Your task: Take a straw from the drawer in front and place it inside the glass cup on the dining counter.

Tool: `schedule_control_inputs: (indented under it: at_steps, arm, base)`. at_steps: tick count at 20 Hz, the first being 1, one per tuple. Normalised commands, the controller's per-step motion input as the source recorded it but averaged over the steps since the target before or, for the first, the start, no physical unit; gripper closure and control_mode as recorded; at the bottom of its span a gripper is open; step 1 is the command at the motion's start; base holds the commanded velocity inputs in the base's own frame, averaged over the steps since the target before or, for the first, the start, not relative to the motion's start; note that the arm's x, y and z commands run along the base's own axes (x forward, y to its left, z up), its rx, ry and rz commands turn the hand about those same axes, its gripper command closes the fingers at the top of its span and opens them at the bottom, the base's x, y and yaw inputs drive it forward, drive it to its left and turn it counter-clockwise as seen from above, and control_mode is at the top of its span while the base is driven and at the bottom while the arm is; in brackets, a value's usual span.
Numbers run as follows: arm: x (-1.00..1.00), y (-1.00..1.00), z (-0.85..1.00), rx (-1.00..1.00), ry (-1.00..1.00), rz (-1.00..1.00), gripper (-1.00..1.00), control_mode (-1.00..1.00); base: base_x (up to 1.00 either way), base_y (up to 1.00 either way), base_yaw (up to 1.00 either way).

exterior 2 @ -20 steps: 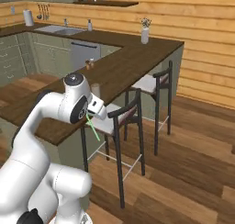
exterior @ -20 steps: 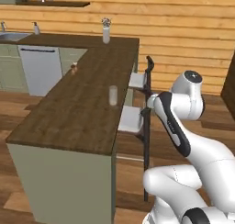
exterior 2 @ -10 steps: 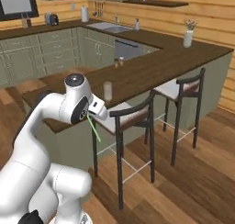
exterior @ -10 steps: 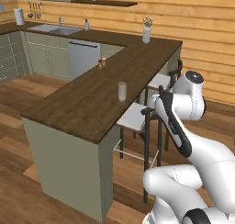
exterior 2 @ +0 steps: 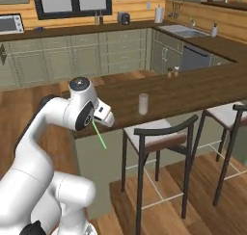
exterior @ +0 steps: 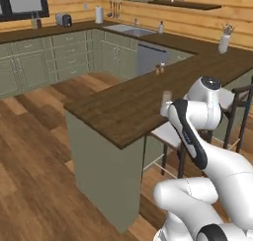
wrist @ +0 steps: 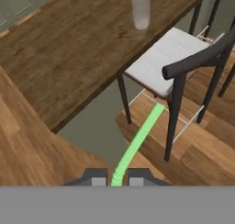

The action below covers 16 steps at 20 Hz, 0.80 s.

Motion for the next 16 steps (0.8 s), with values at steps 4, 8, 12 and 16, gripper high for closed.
schedule_control_inputs:
  at_steps: [4,8,12,16]
  arm:
    - [0.00,0.00,0.00,0.00,0.00,0.00,1.00,1.00]
    - [0.00,0.00,0.00,0.00,0.00,0.00,1.00,1.00]
    - [0.00,0.00,0.00,0.00,0.00,0.00,1.00,1.00]
    - [0.00,0.00,0.00,0.00,0.00,0.00,1.00,1.00]
  base:
    - [0.04,-0.78,0.53]
    - [0.00,-0.99,0.43]
    - [0.00,-1.00,0.39]
    - [0.10,-0.94,0.33]
